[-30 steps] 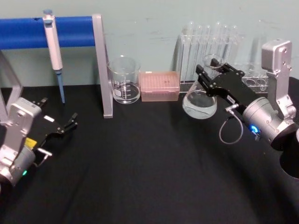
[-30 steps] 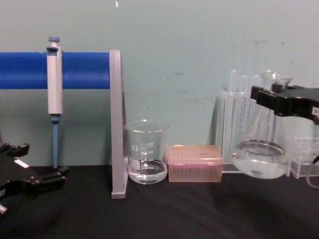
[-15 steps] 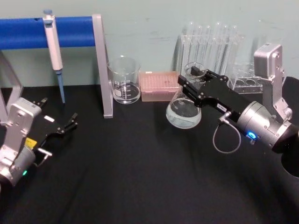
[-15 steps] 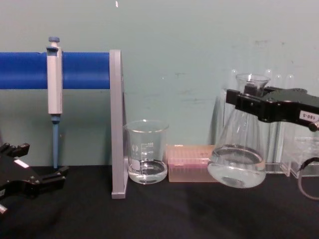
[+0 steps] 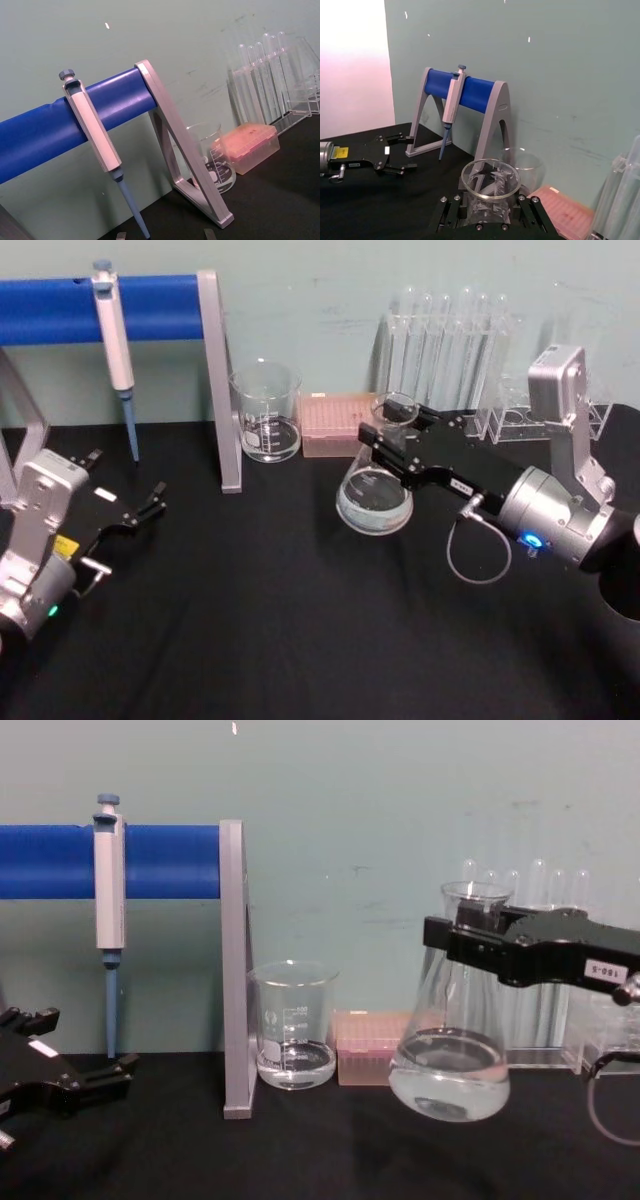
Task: Grasp the erlenmeyer flask with one hand, shake it three times, then place it back.
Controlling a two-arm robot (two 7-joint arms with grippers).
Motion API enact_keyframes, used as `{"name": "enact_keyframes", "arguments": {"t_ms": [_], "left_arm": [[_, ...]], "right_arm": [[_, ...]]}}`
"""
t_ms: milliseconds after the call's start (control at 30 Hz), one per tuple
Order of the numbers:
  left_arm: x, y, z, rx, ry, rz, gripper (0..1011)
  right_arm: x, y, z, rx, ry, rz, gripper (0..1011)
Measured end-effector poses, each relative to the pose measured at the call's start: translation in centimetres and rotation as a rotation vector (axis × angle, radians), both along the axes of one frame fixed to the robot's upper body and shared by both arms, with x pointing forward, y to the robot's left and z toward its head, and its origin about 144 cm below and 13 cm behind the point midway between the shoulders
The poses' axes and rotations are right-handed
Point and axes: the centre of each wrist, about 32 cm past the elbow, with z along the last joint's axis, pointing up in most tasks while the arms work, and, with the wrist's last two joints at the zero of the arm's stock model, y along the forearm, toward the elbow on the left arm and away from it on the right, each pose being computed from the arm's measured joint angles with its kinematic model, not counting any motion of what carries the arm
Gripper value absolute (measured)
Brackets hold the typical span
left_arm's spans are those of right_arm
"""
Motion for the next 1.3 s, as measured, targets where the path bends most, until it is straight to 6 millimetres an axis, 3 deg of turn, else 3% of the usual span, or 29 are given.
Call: {"name": "enact_keyframes", "arguments": {"t_ms": [1300], "left_arm": [[0.0,0.0,0.0,0.000,0.000,0.000,1001]], "right_arm": [[2.2,1.2,-4.5,-0.049,0.077,0.030,456]]}}
